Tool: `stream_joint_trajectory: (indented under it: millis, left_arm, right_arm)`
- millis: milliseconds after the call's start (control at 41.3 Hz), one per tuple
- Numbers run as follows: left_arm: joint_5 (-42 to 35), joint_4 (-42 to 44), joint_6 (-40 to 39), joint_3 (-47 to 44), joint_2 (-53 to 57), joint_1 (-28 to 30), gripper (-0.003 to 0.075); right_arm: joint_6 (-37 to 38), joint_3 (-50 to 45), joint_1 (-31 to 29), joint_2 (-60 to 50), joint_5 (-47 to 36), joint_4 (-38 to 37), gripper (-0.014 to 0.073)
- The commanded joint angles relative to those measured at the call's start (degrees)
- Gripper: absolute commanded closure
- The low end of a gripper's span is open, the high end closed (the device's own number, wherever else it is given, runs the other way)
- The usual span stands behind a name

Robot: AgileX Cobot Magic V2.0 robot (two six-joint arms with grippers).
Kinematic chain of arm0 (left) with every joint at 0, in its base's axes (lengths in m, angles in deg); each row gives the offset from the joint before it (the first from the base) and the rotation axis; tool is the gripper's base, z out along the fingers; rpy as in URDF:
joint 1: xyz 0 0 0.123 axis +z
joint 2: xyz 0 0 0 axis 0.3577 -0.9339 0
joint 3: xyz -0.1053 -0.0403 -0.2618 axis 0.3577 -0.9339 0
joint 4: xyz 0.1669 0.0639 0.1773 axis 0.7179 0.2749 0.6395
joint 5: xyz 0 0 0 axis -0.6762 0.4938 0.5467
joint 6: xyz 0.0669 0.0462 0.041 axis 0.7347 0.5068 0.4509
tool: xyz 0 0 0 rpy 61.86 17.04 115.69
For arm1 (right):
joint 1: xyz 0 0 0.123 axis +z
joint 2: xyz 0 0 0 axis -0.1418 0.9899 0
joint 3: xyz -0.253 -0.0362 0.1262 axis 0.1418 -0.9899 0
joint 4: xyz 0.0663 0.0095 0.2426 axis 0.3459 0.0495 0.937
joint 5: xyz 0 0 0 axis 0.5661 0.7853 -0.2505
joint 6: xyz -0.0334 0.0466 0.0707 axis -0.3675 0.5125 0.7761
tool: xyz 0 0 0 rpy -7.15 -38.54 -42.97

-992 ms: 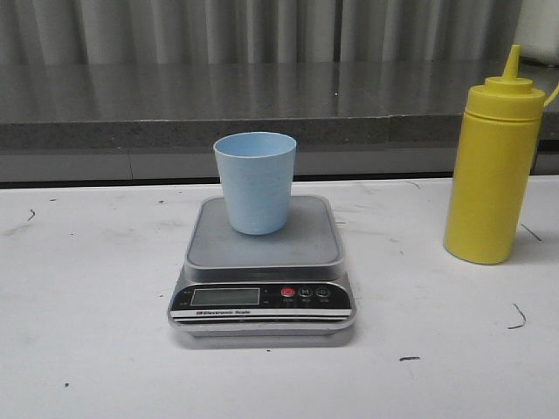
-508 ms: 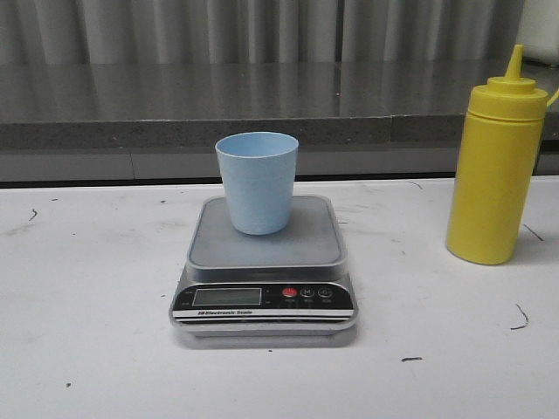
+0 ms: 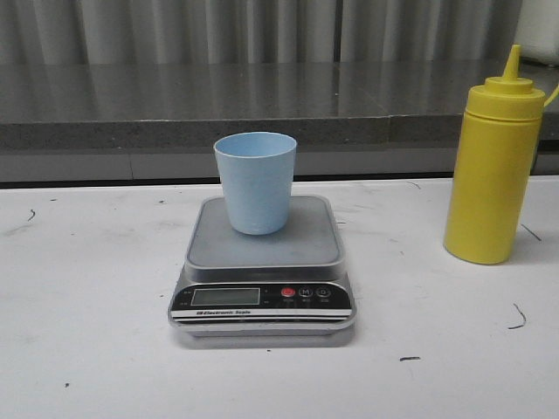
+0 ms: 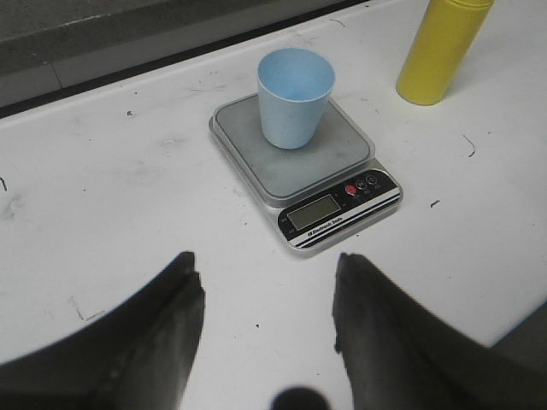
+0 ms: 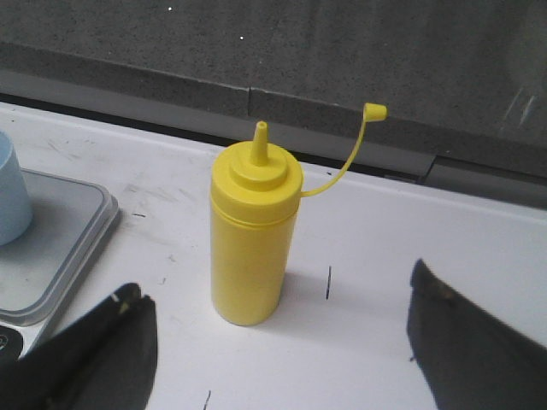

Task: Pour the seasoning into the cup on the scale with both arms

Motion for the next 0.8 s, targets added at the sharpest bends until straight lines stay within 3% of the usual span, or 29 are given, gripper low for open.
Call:
stream_joint_trajectory:
  millis: [0, 193, 508, 774]
  left_arm:
    - [-3.83, -0.43, -0.53, 1.45, -0.24, -0.21, 0.0367]
    - [-3.83, -0.43, -0.53, 1.45, -0.24, -0.21, 0.0367]
    - [-3.83, -0.43, -0.53, 1.45, -0.24, -0.21, 0.0367]
    - [-3.83, -0.43, -0.53, 1.45, -0.24, -0.21, 0.0367]
  right_arm:
    - [-0.91, 1.82, 0.26, 3.56, -5.63, 1.30, -0.0020]
    - [-0.91, -1.75, 2.27, 12.64, -16.14, 3.56, -0.0020]
    - [3.55, -14.87, 5.43, 28.30, -49.12, 3.89, -0.0020]
    - [7.71, -15.29, 5.43, 43.57, -68.06, 1.81, -0.0020]
